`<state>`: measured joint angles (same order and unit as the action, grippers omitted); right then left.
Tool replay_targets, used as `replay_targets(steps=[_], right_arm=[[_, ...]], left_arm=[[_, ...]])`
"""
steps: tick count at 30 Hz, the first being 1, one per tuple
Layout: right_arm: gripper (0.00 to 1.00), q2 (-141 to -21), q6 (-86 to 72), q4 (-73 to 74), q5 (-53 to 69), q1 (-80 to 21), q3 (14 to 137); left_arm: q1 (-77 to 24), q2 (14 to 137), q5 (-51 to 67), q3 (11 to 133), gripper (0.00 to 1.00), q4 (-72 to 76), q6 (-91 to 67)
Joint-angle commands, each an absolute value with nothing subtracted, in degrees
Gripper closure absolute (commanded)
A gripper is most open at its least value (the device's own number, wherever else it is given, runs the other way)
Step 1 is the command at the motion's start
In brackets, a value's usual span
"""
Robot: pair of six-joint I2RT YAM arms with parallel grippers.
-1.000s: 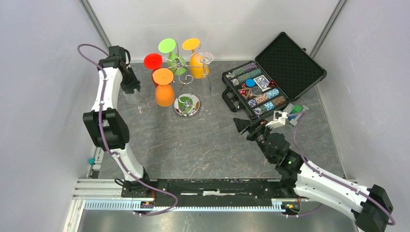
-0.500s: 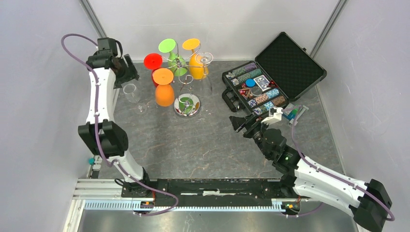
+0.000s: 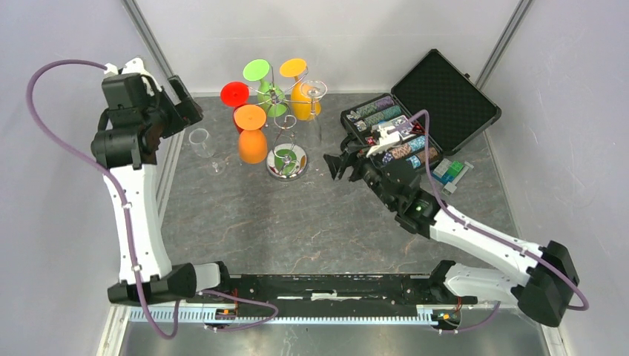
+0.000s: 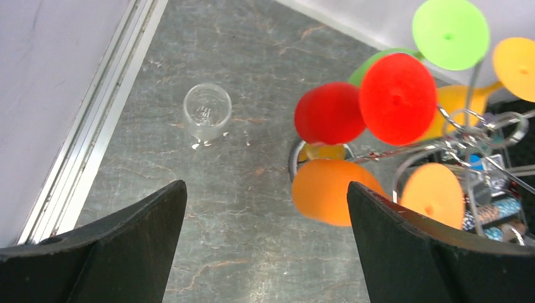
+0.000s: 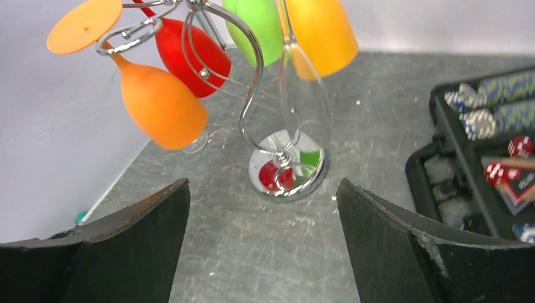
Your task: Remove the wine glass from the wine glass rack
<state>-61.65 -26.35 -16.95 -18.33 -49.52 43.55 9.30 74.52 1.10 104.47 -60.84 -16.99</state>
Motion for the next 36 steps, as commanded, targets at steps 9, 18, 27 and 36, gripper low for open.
replay_targets(steps=[9,18,27,36], right_arm=[[0.26,-76.03,-4.82,-43.69,3.96,-40.43,50.89],[0.27,-88.94,-3.95,-51.16,11.76,-37.63,59.67],[0.36,-95.08,-4.20,-52.45,10.95,-37.14,63.40],[0.48,-97.16,-4.70,-54.30,11.14,-35.80,64.46]], left_arm=[[9.49,60.06,31.46,98.80,0.00,-51.19,-21.15],[3.70,56.73,46.14,92.80,0.00,-42.68,-24.74],[1.19,57.28,44.66,91.94,0.00,-43.00,-23.60],[0.70,57.56,43.74,91.83,0.00,-43.42,-22.93]])
